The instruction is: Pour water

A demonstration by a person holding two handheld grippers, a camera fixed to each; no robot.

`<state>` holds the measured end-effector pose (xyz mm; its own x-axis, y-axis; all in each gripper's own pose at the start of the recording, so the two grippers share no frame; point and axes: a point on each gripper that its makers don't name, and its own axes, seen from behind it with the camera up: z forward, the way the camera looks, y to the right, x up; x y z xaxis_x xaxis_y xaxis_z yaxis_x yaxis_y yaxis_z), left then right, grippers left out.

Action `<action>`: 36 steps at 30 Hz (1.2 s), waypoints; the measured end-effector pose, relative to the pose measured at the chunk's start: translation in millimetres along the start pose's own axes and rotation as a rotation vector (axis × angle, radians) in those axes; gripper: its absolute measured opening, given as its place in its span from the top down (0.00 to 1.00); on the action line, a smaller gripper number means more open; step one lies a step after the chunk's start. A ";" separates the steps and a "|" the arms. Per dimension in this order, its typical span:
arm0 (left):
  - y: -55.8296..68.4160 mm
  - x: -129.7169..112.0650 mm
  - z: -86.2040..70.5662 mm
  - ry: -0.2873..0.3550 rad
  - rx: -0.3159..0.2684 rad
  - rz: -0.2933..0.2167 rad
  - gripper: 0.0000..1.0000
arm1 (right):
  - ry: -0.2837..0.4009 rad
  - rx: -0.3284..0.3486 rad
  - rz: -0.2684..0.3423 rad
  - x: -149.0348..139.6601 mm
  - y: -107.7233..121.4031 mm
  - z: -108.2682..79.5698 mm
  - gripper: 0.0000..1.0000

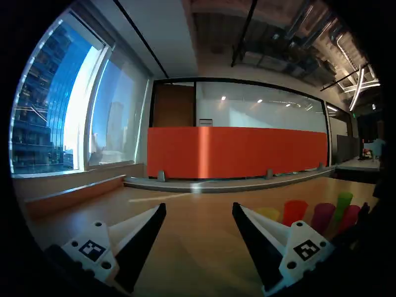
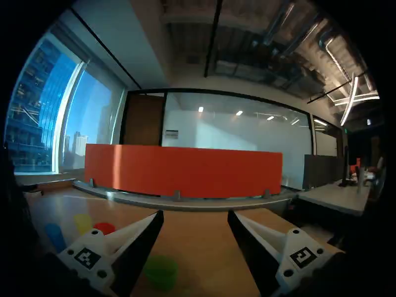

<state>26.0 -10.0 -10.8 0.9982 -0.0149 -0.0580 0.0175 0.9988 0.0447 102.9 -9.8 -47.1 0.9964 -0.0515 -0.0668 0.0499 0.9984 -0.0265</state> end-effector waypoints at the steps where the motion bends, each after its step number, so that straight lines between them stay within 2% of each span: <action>1: -0.2 -1.2 0.3 -0.001 -0.001 -0.003 0.00 | -0.001 0.000 -0.001 0.4 -0.3 0.3 0.00; 12: -0.5 -19.1 4.5 -0.030 -0.003 -0.007 0.00 | -0.014 0.001 -0.006 -2.9 -3.8 3.5 0.00; 21: 0.3 -24.5 6.8 -0.050 -0.005 0.013 0.00 | -0.026 0.007 -0.020 -8.1 -6.0 8.1 0.00; 36: 0.3 -26.8 8.2 -0.058 -0.005 0.015 0.00 | -0.011 0.020 -0.029 -0.2 -10.3 9.9 0.00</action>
<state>-0.2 -9.6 -1.1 1.0000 -0.0019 0.0001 0.0019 0.9992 0.0407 102.8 -19.9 -36.9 0.9952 -0.0807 -0.0556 0.0803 0.9967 -0.0083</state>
